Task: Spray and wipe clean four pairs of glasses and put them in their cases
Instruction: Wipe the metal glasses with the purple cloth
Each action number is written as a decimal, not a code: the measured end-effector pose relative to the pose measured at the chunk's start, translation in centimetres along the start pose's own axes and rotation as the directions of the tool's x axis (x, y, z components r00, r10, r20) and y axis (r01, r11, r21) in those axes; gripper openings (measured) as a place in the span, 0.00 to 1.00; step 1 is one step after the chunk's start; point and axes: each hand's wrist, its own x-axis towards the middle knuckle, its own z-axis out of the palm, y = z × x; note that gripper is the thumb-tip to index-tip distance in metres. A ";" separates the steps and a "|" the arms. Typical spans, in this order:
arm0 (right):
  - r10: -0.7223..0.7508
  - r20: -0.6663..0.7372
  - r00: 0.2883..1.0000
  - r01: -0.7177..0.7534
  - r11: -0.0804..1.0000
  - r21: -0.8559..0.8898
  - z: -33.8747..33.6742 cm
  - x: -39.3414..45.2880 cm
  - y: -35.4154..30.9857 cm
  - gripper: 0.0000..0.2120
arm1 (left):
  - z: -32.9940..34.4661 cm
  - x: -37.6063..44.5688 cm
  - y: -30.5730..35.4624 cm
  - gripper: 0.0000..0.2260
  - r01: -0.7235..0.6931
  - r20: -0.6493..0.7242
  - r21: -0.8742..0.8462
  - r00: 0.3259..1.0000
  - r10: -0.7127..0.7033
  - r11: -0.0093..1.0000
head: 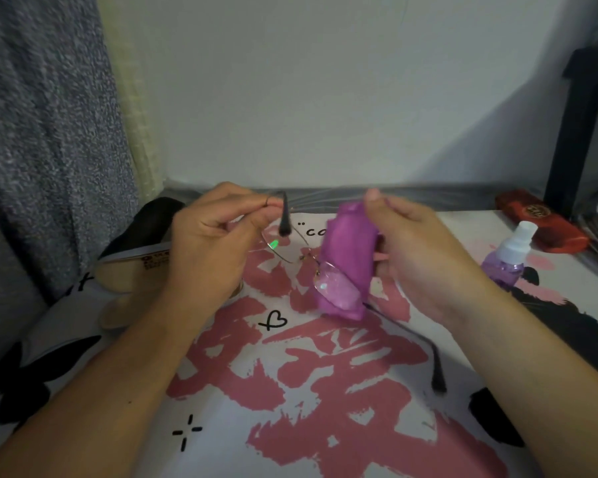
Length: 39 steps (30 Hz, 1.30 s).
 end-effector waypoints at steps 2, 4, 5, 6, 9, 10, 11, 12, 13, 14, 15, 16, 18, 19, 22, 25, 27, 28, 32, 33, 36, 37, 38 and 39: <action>0.106 0.161 0.981 -0.112 0.993 0.029 0.7 -0.6 -0.4 0.24 | -0.5 0.4 -0.6 0.08 0.017 -0.053 0.025 0.998 -0.016 1.000; 0.178 0.196 0.964 -0.198 0.976 0.091 0.8 -0.7 -0.7 0.29 | -0.8 0.7 -1.0 0.09 0.026 -0.092 0.056 0.996 -0.021 0.998; 0.201 0.200 0.959 -0.233 0.961 0.149 0.6 -0.6 -0.7 0.30 | -0.9 0.8 -1.1 0.09 0.023 -0.101 0.064 0.995 -0.017 0.998; 0.219 0.208 0.953 -0.260 0.945 0.198 0.4 -0.5 -0.7 0.30 | -0.9 0.8 -1.0 0.09 0.016 -0.102 0.070 0.995 -0.009 0.997; 0.198 0.273 0.941 -0.262 0.940 0.220 0.4 -0.3 -0.1 0.12 | -0.9 0.6 -0.8 0.09 -0.014 -0.089 0.100 0.996 0.022 0.995; 0.188 0.310 0.932 -0.255 0.947 0.194 0.4 -0.3 0.3 0.05 | -0.8 0.5 -0.7 0.09 -0.021 -0.090 0.110 0.995 0.031 0.994; 0.182 0.346 0.920 -0.251 0.954 0.166 0.4 -0.3 0.5 0.06 | -0.8 0.5 -0.7 0.09 -0.027 -0.095 0.114 0.995 0.038 0.993; 0.196 0.387 0.901 -0.261 0.957 0.125 0.5 -0.4 0.6 0.09 | -0.7 0.5 -0.7 0.09 -0.028 -0.104 0.109 0.994 0.039 0.994; 0.218 0.428 0.877 -0.276 0.958 0.077 0.4 -0.5 0.7 0.13 | -0.7 0.5 -0.6 0.08 -0.026 -0.115 0.100 0.993 0.037 0.995; 0.247 0.459 0.853 -0.287 0.958 0.019 0.4 -0.7 0.6 0.15 | -0.7 0.5 -0.6 0.09 -0.021 -0.125 0.093 0.992 0.033 0.995; 0.273 0.489 0.828 -0.294 0.955 -0.034 0.3 -0.8 0.6 0.16 | -0.7 0.5 -0.6 0.09 -0.017 -0.128 0.085 0.991 0.027 0.996; 0.294 0.509 0.809 -0.298 0.952 -0.075 0.3 -0.9 0.6 0.16 | -0.6 0.5 -0.6 0.09 -0.014 -0.125 0.077 0.992 0.023 0.997; 0.295 0.503 0.813 -0.282 0.954 -0.104 0.4 -1.0 0.6 0.14 | -0.6 0.5 -0.5 0.10 -0.003 -0.113 0.052 0.994 0.009 0.999; 0.288 0.492 0.822 -0.267 0.957 -0.113 0.4 -1.1 0.6 0.13 | -0.5 0.4 -0.4 0.10 0.007 -0.109 0.039 0.994 -0.003 0.999; 0.297 0.461 0.836 -0.227 0.953 -0.203 0.7 -1.5 0.3 0.06 | -0.5 0.4 -0.3 0.09 0.022 -0.099 0.035 0.995 -0.018 0.999; 0.328 0.438 0.837 -0.255 0.942 -0.218 0.7 -1.2 0.6 0.09 | -0.6 0.5 -0.5 0.09 0.001 -0.096 0.068 0.995 0.006 0.998; 0.311 0.472 0.825 -0.256 0.950 -0.178 0.8 -1.2 0.7 0.08 | -0.7 0.6 -0.7 0.09 -0.004 -0.096 0.081 0.995 0.012 0.997; 0.293 0.502 0.814 -0.247 0.956 -0.157 0.7 -1.2 0.6 0.06 | -0.7 0.5 -0.7 0.09 0.007 -0.096 0.073 0.995 -0.001 0.997; 0.237 0.474 0.848 -0.210 0.972 -0.110 0.4 -0.8 0.7 0.18 | -0.3 0.2 -0.4 0.10 0.044 -0.060 0.035 0.997 -0.042 0.998; 0.229 0.439 0.869 -0.190 0.973 -0.132 0.4 -0.7 0.8 0.21 | -0.2 0.1 -0.4 0.11 0.038 -0.050 0.038 0.998 -0.036 0.999; 0.224 0.413 0.883 -0.170 0.972 -0.163 0.8 -0.9 0.9 0.26 | -0.1 0.1 -0.6 0.11 0.048 -0.068 0.038 0.997 -0.045 0.998; 0.211 0.431 0.877 -0.151 0.974 -0.169 0.9 -1.1 0.9 0.24 | -0.1 0.1 -0.6 0.11 0.054 -0.076 0.038 0.996 -0.051 0.998; 0.195 0.449 0.872 -0.124 0.976 -0.181 1.0 -1.3 0.9 0.21 | -0.1 0.1 -0.6 0.11 0.054 -0.076 0.041 0.996 -0.051 0.998; 0.174 0.467 0.867 -0.095 0.977 -0.189 1.1 -1.4 0.8 0.17 | -0.1 0.2 -0.6 0.11 0.049 -0.070 0.045 0.997 -0.046 0.998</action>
